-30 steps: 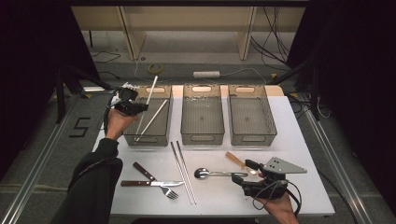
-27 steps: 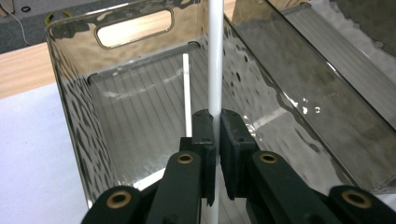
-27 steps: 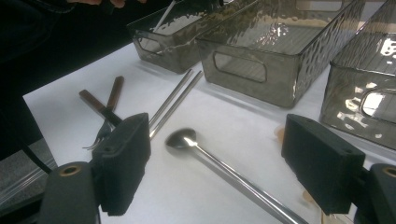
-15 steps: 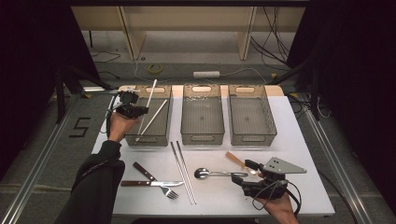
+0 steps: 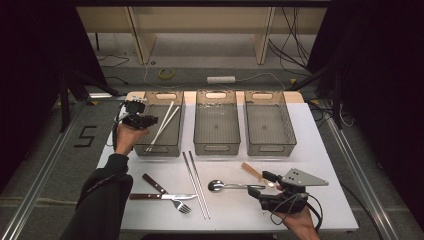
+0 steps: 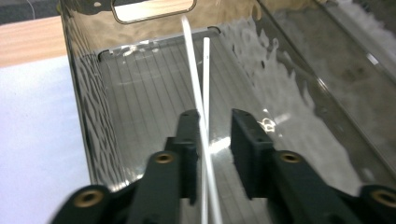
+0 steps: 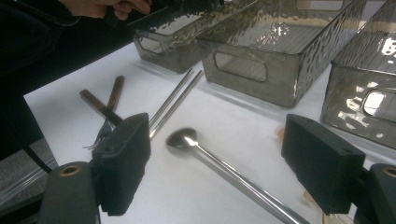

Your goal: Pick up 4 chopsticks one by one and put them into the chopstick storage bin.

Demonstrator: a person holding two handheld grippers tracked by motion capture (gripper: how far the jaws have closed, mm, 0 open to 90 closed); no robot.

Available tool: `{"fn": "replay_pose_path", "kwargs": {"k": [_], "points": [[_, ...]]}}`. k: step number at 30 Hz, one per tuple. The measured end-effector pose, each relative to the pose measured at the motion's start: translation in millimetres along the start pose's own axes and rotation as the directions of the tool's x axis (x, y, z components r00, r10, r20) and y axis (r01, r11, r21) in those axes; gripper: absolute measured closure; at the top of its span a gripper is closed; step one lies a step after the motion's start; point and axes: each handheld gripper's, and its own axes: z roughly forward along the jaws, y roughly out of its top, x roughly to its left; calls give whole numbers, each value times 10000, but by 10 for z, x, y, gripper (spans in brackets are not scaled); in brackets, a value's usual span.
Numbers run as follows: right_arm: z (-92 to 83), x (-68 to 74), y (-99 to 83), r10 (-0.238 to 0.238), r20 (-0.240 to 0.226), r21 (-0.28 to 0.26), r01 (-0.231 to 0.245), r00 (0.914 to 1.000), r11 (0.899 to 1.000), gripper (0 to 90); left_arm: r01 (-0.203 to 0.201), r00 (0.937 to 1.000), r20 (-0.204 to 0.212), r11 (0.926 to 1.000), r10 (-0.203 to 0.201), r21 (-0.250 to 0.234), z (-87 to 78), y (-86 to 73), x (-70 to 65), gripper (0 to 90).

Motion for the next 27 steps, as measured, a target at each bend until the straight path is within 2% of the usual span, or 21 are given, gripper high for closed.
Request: {"fn": "replay_pose_path", "kwargs": {"k": [3,5,7,8,10,12,15,17,21,23,27], "points": [[-3,2,3,12,2,-29,-12,10000,10000,249,120,9996,250,9998,-116,-152,-103,-37,-39,604],[-1,-2,0,10,23,-4,-10,10000,10000,249,54,9994,340,9999,-51,-104,-182,-80,-84,540],[-5,-1,1,10,33,-29,-10,10000,10000,249,-288,9986,440,9995,293,-136,-273,-157,-132,498],[-7,1,3,29,18,-52,-29,10000,10000,249,-286,9984,487,9994,294,-172,-317,-202,-148,482],[2,1,1,44,32,15,-44,10000,10000,249,-535,9960,705,9982,554,-288,-394,-295,-172,455],[14,9,4,84,36,87,-84,10000,9999,252,-829,9950,561,9966,828,6,-440,-333,-203,434],[35,36,17,101,46,139,-101,9999,9999,257,-1061,9914,756,9943,1064,-87,-513,-392,-282,408],[45,56,16,24,62,237,-25,10000,9997,256,-1185,9904,713,9929,1183,-7,-552,-426,-334,388],[58,53,10,60,162,313,-65,9999,9995,262,-1142,9899,848,9935,1140,-31,-620,-499,-417,360],[63,56,7,102,258,433,-113,9996,9990,270,-995,9919,779,9949,1004,-161,-650,-542,-456,349],[90,90,8,105,383,618,-129,9992,9980,277,-920,9916,885,9952,947,-340,-688,-642,-534,334]]}}
